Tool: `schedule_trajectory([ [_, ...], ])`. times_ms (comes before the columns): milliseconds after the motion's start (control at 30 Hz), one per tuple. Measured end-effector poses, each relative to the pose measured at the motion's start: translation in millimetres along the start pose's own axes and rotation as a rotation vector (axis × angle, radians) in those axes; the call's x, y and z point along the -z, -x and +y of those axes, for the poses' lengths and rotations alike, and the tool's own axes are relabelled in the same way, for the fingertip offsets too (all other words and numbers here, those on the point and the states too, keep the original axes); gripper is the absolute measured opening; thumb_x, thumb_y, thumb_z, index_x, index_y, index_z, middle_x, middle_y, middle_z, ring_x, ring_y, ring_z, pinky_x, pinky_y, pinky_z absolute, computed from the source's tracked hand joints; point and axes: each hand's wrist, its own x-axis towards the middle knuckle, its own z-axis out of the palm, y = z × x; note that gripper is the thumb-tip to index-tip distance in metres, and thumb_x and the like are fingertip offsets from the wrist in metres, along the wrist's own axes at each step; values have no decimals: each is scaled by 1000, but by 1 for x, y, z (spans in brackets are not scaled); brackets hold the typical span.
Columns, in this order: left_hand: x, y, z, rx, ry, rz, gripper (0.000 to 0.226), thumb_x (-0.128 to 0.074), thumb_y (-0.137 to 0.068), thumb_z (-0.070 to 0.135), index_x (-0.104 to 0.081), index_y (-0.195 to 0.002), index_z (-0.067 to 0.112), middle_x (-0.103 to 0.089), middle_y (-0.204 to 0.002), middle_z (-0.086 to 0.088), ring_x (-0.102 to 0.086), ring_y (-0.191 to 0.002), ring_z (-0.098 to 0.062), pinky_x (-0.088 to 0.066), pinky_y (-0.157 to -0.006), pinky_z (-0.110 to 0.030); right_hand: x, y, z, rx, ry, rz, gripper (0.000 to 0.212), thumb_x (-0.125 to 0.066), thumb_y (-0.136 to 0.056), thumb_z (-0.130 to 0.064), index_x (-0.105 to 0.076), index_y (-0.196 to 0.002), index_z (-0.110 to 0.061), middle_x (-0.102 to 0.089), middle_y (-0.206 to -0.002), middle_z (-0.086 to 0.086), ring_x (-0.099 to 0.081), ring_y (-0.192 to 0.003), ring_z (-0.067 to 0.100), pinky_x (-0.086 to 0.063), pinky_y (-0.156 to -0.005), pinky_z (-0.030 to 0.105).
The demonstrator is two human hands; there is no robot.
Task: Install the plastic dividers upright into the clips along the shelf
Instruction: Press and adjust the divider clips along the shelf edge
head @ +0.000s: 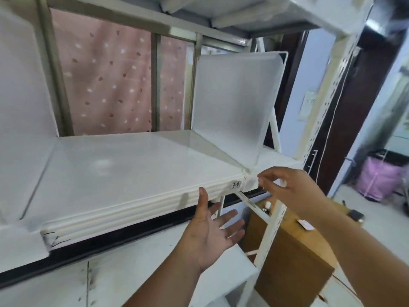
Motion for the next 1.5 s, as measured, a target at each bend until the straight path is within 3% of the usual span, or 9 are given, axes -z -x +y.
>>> schedule_trajectory([
  [100, -19, -31, -7, -15, 88, -43, 128, -73, -48, 83, -43, -158, 23, -58, -149, -24, -61, -130, -51, -57, -98, -58, 13, -24, 37, -19, 79, -8, 26, -66, -90, -54, -67, -116, -50, -63, -101, -37, -63, -84, -5, -49, -82, 18],
  [233, -40, -59, -20, -57, 231, -138, 136, -80, -39, 83, -41, -158, 29, -53, -154, -27, -53, -136, -53, -60, -95, -58, 15, -59, 61, 12, 178, -102, 52, -74, -89, -49, -57, -137, -44, -58, -145, -15, -52, -114, 3, -38, -98, 27],
  [333, -51, -74, -24, -91, 312, -216, 151, -85, -34, 81, -31, -162, 22, -50, -155, -32, -53, -137, -53, -60, -96, -57, 9, -83, 68, 36, 223, -213, 65, -78, -90, -36, -50, -149, -36, -51, -155, -8, -53, -133, 17, -34, -105, 27],
  [600, -47, -98, -24, -229, 279, -319, 160, -98, -26, 71, -37, -161, 10, -49, -158, -31, -44, -147, -50, -31, -128, -53, -2, -104, 79, 61, 197, -273, 59, -72, -94, -37, -55, -149, -27, -55, -153, -7, -53, -137, 21, -31, -117, 31],
  [800, -40, -107, -26, -248, 200, -277, 156, -92, -27, 79, -46, -157, 6, -53, -155, -30, -49, -145, -47, -38, -124, -49, -12, -97, 83, 72, 173, -154, 51, -72, -93, -39, -62, -143, -31, -58, -149, -13, -54, -136, 16, -30, -115, 26],
  [1000, -38, -110, -27, -283, 196, -219, 151, -95, -28, 76, -47, -158, 16, -62, -150, -24, -68, -128, -41, -60, -101, -44, -16, -95, 81, 24, 167, -113, 57, -74, -87, -54, -63, -140, -37, -61, -145, -16, -56, -134, 18, -36, -117, 40],
  [1167, -32, -116, -28, -342, 179, -203, 147, -95, -31, 75, -49, -156, 14, -60, -153, -22, -58, -137, -37, -51, -109, -40, -19, -90, 77, 42, 137, -112, 65, -71, -85, -61, -62, -143, -32, -59, -147, -15, -58, -132, 16, -37, -116, 42],
  [1367, -40, -105, -27, -385, 172, -119, 139, -89, -35, 75, -54, -152, 9, -62, -149, -27, -71, -109, -36, -51, -98, -36, -25, -79, 71, 21, 132, -79, 86, -54, -75, -78, -56, -147, -31, -51, -153, -16, -50, -141, 12, -34, -118, 41],
  [1500, -32, -90, -24, -328, 103, -18, 110, -77, -60, 72, -58, -146, 7, -71, -135, -28, -75, -116, -37, -54, -105, -42, -35, -70, 66, 6, 162, -47, 71, -60, -93, -60, -47, -154, -28, -41, -162, -11, -37, -150, 19, -29, -120, 41],
])
